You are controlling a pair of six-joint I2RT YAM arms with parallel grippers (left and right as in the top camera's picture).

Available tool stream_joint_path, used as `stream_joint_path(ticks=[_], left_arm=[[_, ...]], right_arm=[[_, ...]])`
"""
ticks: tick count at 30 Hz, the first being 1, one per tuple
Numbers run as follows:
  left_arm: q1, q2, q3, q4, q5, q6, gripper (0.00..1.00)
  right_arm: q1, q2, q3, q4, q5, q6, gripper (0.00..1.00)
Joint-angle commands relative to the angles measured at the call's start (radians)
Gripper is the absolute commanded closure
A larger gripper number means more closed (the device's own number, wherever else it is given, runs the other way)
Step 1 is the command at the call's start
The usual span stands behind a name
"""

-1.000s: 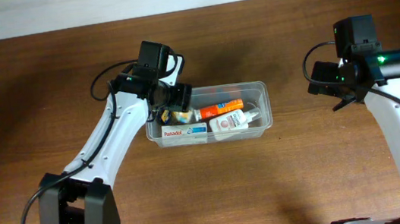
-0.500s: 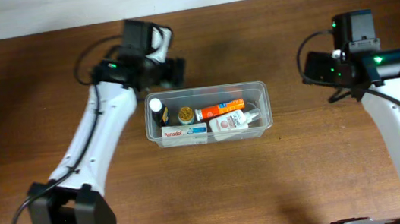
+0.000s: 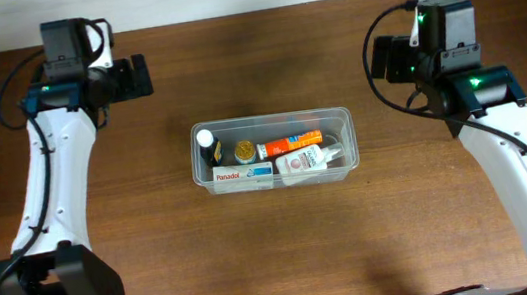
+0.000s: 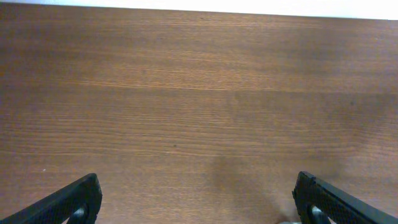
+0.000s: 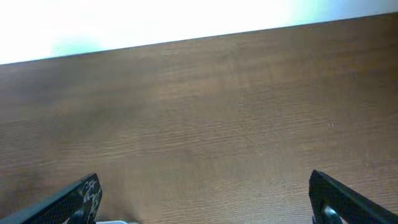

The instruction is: Pack container

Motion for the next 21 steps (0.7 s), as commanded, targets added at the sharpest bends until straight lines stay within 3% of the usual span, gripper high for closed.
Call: stream_joint_path(ticks=[1, 14, 21], left_arm=[[0.013, -0.043, 0.015, -0.013, 0.0, 0.03, 0.01], [0.084, -0.328, -0.019, -0.164, 0.004, 0.066, 0.01], [0.084, -0.615, -0.302, -0.01, 0.003, 0.05, 0.0]], right_arm=[[0.002, 0.002, 0.015, -0.008, 0.0, -0.011, 0.02], [0.003, -0.213, 0.003, -0.204, 0.002, 0.013, 0.02], [0.003, -0.433, -0.19, -0.151, 0.006, 0.023, 0.02]])
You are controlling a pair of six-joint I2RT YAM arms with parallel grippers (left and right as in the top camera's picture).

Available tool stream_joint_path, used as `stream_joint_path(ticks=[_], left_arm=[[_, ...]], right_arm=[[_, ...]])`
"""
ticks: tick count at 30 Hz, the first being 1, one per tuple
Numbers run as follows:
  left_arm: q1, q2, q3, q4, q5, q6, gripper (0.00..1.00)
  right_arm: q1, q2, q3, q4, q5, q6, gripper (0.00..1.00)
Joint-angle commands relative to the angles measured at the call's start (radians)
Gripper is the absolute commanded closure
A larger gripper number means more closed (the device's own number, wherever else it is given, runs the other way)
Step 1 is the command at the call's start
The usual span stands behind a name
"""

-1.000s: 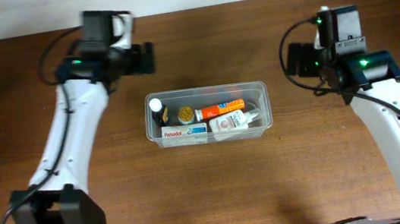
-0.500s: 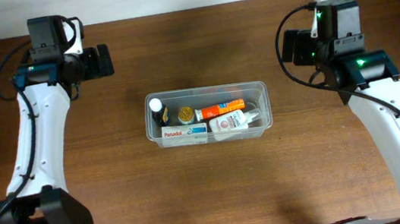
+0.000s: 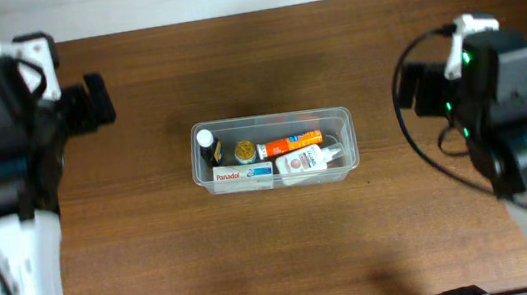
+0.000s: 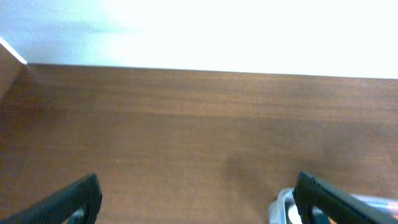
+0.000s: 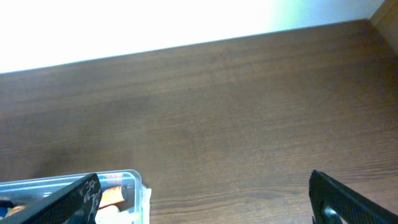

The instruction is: Pack container

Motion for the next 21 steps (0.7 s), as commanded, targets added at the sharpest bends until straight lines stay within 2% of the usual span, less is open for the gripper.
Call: stream_joint_path(ticks=[1, 5, 9, 16, 21], left_arm=[[0.0, -0.15, -0.176, 0.066, 0.0, -0.004, 0.01], [0.0, -0.253, -0.322, 0.095, 0.0, -0.004, 0.01], [0.0, -0.265, -0.366, 0.071, 0.0, -0.004, 0.01], [0.0, -0.251, -0.366, -0.033, 0.0, -0.004, 0.0], [0.0, -0.251, -0.366, -0.039, 0.0, -0.004, 0.01]], right_arm=[[0.003, -0.135, -0.14, 0.04, 0.011, 0.011, 0.02], [0.003, -0.288, -0.29, 0.097, 0.06, 0.011, 0.02], [0.002, -0.379, -0.363, 0.102, 0.084, 0.011, 0.02], [0.002, -0.375, -0.367, 0.072, 0.084, 0.011, 0.02], [0.002, -0.338, -0.368, 0.072, 0.084, 0.011, 0.02]])
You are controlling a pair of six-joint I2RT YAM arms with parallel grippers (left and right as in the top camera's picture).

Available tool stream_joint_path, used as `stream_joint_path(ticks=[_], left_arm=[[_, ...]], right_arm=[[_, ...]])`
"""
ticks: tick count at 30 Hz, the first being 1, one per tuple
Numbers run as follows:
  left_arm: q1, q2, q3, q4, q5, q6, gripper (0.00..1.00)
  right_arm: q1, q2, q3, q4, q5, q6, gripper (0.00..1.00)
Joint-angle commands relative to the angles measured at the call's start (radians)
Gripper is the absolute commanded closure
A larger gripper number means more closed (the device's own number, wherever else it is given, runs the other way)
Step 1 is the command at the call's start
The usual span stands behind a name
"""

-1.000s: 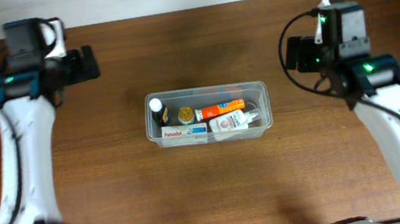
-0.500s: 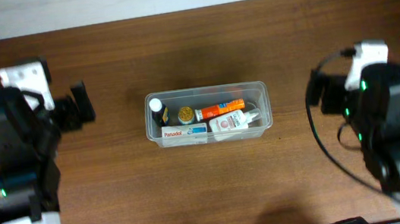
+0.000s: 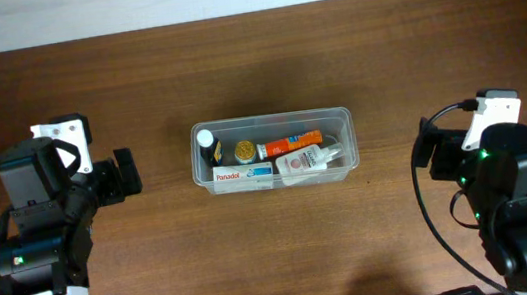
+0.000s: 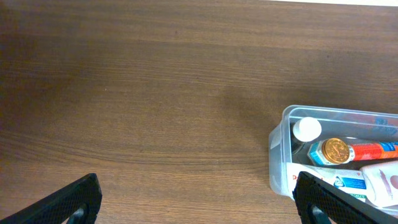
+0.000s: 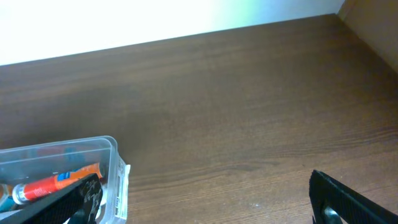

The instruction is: Pack container

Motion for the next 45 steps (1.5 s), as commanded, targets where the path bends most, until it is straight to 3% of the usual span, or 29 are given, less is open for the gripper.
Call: stream_joint_path(ticks=[1, 12, 19, 29, 32, 39, 45], left_arm=[[0.0, 0.002, -0.003, -0.001, 0.0, -0.003, 0.01], [0.0, 0.002, -0.003, -0.001, 0.0, -0.003, 0.01], [0.0, 0.002, -0.003, -0.001, 0.0, -0.003, 0.01], [0.0, 0.002, -0.003, -0.001, 0.0, -0.003, 0.0], [0.0, 0.002, -0.003, -0.001, 0.0, -0.003, 0.01], [0.0, 0.002, -0.003, -0.001, 0.0, -0.003, 0.01], [0.0, 0.002, -0.003, -0.001, 0.0, -0.003, 0.01]], right_arm=[[0.002, 0.03, -0.01, -0.002, 0.023, 0.01, 0.02], [0.003, 0.195, -0.01, -0.045, 0.022, 0.01, 0.02], [0.011, 0.203, -0.109, 0.109, 0.012, -0.019, 0.02], [0.011, -0.216, -0.592, 0.506, -0.072, -0.055, 0.02], [0.011, -0.362, -0.679, 0.508, -0.102, -0.063, 0.02], [0.011, -0.621, -0.767, 0.468, -0.211, -0.259, 0.02], [0.007, -0.767, -0.811, 0.417, -0.202, -0.26, 0.02]])
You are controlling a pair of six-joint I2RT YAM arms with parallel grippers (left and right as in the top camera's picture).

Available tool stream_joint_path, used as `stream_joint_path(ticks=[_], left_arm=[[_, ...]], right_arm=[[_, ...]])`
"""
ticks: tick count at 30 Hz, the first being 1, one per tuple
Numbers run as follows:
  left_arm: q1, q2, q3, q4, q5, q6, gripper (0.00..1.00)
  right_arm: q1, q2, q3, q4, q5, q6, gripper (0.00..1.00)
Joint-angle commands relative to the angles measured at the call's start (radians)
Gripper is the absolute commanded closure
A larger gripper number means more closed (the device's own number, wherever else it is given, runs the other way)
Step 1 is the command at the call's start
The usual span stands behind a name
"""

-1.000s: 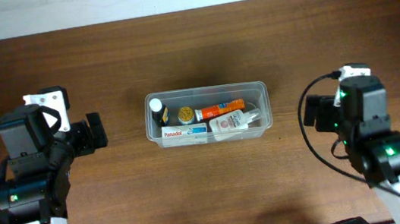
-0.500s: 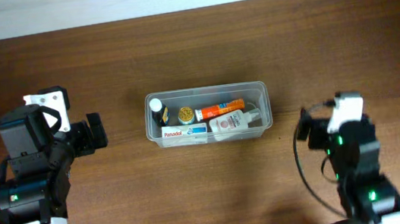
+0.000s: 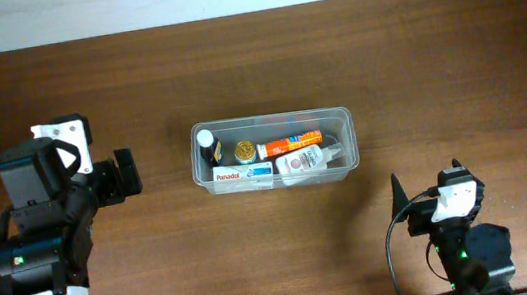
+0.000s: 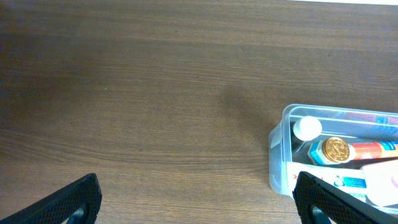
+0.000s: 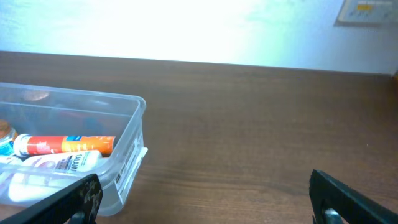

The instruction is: Pack container

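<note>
A clear plastic container (image 3: 269,119) sits mid-table holding a white-capped dark bottle (image 3: 205,140), a gold-lidded jar (image 3: 244,151), an orange tube (image 3: 289,144), a Panadol box (image 3: 243,174) and a white bottle (image 3: 310,160). My left gripper (image 4: 199,208) hangs open over bare wood to the left of the container (image 4: 276,134), nothing between its fingers. My right gripper (image 5: 202,208) is open and empty, low over the table, front right of the container (image 5: 127,149), and the orange tube (image 5: 62,144) shows through the wall.
The brown wooden table (image 3: 287,255) stretches all round the container. A pale wall (image 5: 186,25) runs behind the far edge. The left arm (image 3: 45,215) stands at the left; the right arm (image 3: 457,245) is folded at the front right edge.
The right arm has moved from beside the container's right end to the front right edge, lower down; its camera now sees the container side-on. The left arm has not moved.
Both open grippers were first at the far edge on either side of the packed container. They then stood further out, and later nearer the front, flanking it. Now the right arm is folded low at the front. The container's contents stayed the same throughout.
</note>
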Motion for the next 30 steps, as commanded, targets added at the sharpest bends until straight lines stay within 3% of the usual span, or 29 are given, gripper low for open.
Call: stream_joint_path(ticks=[1, 13, 30], left_arm=[[0.0, 0.002, -0.001, 0.001, 0.0, -0.003, 0.01], [0.0, 0.002, -0.001, 0.001, 0.0, -0.003, 0.01], [0.0, 0.002, -0.001, 0.001, 0.0, -0.003, 0.0]], right_arm=[[0.003, -0.065, -0.045, -0.001, -0.019, -0.032, 0.02], [0.004, -0.063, -0.112, 0.138, -0.018, -0.192, 0.02], [0.004, -0.06, -0.128, 0.172, -0.005, -0.192, 0.02]])
